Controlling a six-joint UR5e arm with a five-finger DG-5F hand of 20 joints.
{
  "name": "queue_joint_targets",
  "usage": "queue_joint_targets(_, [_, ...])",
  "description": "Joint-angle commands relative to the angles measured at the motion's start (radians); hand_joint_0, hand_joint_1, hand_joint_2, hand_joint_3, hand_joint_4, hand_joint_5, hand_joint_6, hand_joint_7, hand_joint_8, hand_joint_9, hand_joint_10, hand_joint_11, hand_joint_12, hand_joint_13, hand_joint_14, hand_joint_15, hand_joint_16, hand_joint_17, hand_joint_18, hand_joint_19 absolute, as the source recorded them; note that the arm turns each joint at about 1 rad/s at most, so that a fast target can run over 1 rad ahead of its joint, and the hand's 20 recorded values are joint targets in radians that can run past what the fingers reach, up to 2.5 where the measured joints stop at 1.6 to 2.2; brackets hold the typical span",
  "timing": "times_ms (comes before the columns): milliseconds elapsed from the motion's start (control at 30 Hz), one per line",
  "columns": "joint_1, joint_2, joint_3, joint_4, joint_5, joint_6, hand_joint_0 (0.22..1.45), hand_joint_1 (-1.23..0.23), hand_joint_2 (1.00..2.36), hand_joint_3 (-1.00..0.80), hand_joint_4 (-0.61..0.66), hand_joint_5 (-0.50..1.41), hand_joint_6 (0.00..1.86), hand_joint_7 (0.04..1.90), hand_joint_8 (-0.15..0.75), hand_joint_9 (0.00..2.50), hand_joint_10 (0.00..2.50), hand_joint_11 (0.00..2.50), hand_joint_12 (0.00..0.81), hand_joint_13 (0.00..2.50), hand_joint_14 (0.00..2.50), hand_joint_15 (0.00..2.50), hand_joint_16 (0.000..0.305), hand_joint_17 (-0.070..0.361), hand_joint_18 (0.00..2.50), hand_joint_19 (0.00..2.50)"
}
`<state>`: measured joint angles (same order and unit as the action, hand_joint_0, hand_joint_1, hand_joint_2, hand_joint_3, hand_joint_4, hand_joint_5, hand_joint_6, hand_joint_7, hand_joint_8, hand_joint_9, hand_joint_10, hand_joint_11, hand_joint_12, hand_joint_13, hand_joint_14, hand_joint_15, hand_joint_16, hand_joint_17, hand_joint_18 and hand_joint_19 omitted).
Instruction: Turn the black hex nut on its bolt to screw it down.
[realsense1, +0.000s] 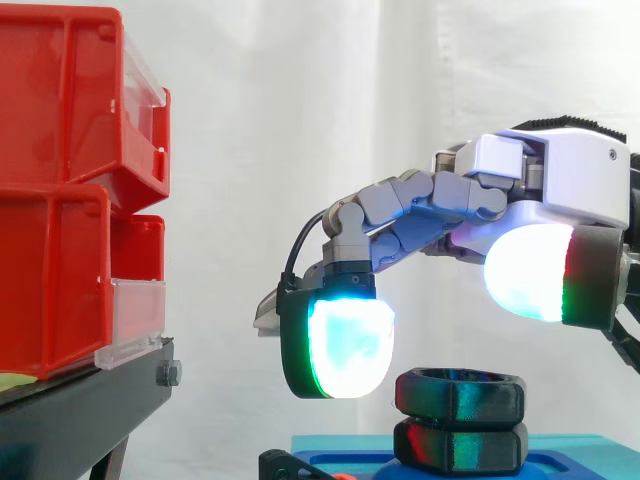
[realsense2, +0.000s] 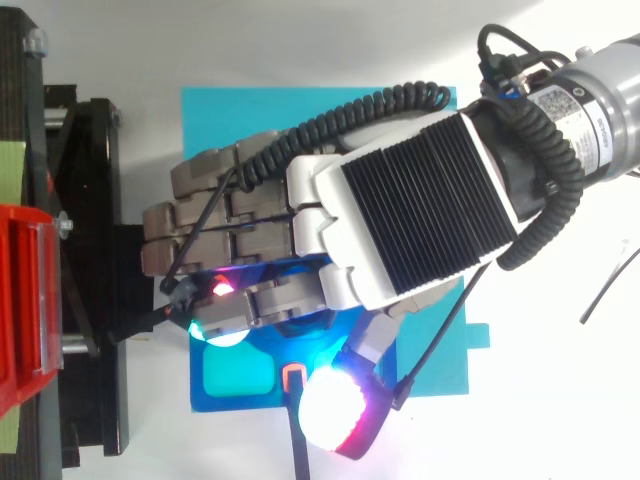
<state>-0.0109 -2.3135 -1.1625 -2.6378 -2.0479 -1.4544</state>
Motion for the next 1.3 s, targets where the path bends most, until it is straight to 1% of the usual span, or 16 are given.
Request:
queue_joint_targets(0, [0.005, 0.000, 0.000, -0.001, 0.000, 0.000, 0.49, -0.26, 1.00, -0.50, 0.25, -0.09, 0.58, 1.21, 0.310, 0.62, 0.00, 0.17, 0.374, 0.61, 0.01, 0.22, 0.055, 0.124, 0.60, 0.33])
queue_joint_targets(33, [0.006, 0.000, 0.000, -0.001, 0.000, 0.000, 0.49, -0.27, 1.00, -0.50, 0.25, -0.09, 0.58, 1.20, 0.312, 0.62, 0.00, 0.17, 0.374, 0.61, 0.01, 0.22, 0.055, 0.124, 0.60, 0.33])
queue_joint_targets(100, [0.008, 0.000, 0.001, -0.001, 0.002, 0.000, 0.49, -0.37, 1.00, -0.50, 0.25, -0.09, 0.58, 1.21, 0.314, 0.63, 0.00, 0.18, 0.374, 0.61, 0.01, 0.23, 0.055, 0.125, 0.60, 0.33])
queue_joint_targets(200, [0.011, 0.000, 0.000, 0.002, 0.002, 0.000, 0.49, -0.41, 1.00, -0.50, 0.25, -0.10, 0.58, 1.19, 0.311, 0.63, 0.00, 0.18, 0.375, 0.61, 0.01, 0.23, 0.056, 0.125, 0.60, 0.34])
queue_joint_targets(333, [0.019, 0.000, 0.001, 0.010, 0.003, 0.000, 0.49, -0.41, 1.00, -0.50, 0.25, -0.10, 0.58, 1.19, 0.309, 0.63, 0.00, 0.18, 0.375, 0.61, 0.01, 0.23, 0.056, 0.127, 0.61, 0.34])
queue_joint_targets(400, [0.017, 0.000, 0.000, 0.018, 0.003, 0.000, 0.49, -0.40, 1.00, -0.50, 0.25, -0.10, 0.58, 1.19, 0.309, 0.63, 0.00, 0.17, 0.375, 0.62, 0.01, 0.22, 0.056, 0.126, 0.60, 0.34])
queue_joint_targets(467, [0.020, 0.000, 0.000, 0.024, 0.003, 0.000, 0.49, -0.39, 1.00, -0.50, 0.26, -0.10, 0.58, 1.19, 0.308, 0.63, 0.00, 0.17, 0.376, 0.62, 0.01, 0.23, 0.056, 0.127, 0.60, 0.34])
queue_joint_targets(533, [0.023, 0.000, 0.000, 0.022, 0.003, 0.000, 0.49, -0.33, 1.00, -0.50, 0.25, -0.10, 0.58, 1.19, 0.307, 0.63, 0.00, 0.18, 0.375, 0.62, 0.01, 0.23, 0.056, 0.127, 0.60, 0.35])
queue_joint_targets(600, [0.028, 0.000, 0.000, 0.019, 0.003, -0.001, 0.48, -0.31, 1.00, -0.50, 0.25, -0.10, 0.58, 1.19, 0.306, 0.63, 0.00, 0.18, 0.378, 0.62, 0.01, 0.23, 0.057, 0.127, 0.59, 0.35])
queue_joint_targets(700, [0.029, 0.000, -0.008, 0.024, 0.003, -0.001, 0.48, -0.31, 1.00, -0.50, 0.25, -0.10, 0.58, 1.20, 0.308, 0.63, 0.01, 0.18, 0.378, 0.62, 0.01, 0.23, 0.057, 0.127, 0.59, 0.35])
queue_joint_targets(733, [0.032, -0.001, -0.014, 0.024, 0.003, -0.001, 0.49, -0.31, 1.00, -0.50, 0.25, -0.10, 0.58, 1.19, 0.308, 0.63, 0.00, 0.18, 0.377, 0.62, 0.01, 0.23, 0.057, 0.127, 0.59, 0.35])
queue_joint_targets(967, [0.032, 0.000, -0.014, 0.022, 0.005, -0.001, 0.49, -0.32, 1.00, -0.50, 0.25, -0.10, 0.58, 1.19, 0.306, 0.63, 0.00, 0.19, 0.376, 0.61, 0.01, 0.24, 0.056, 0.127, 0.59, 0.35])
queue_joint_targets(1167, [0.023, -0.001, -0.014, 0.021, 0.002, -0.003, 0.49, -0.32, 1.00, -0.50, 0.24, -0.10, 0.59, 1.19, 0.306, 0.63, 0.01, 0.19, 0.375, 0.62, 0.01, 0.24, 0.056, 0.127, 0.59, 0.36])
queue_joint_targets(1267, [0.020, 0.000, -0.014, 0.021, 0.002, -0.003, 0.49, -0.31, 1.00, -0.50, 0.23, -0.11, 0.63, 1.14, 0.304, 0.64, 0.01, 0.20, 0.374, 0.63, 0.01, 0.24, 0.056, 0.127, 0.60, 0.35])
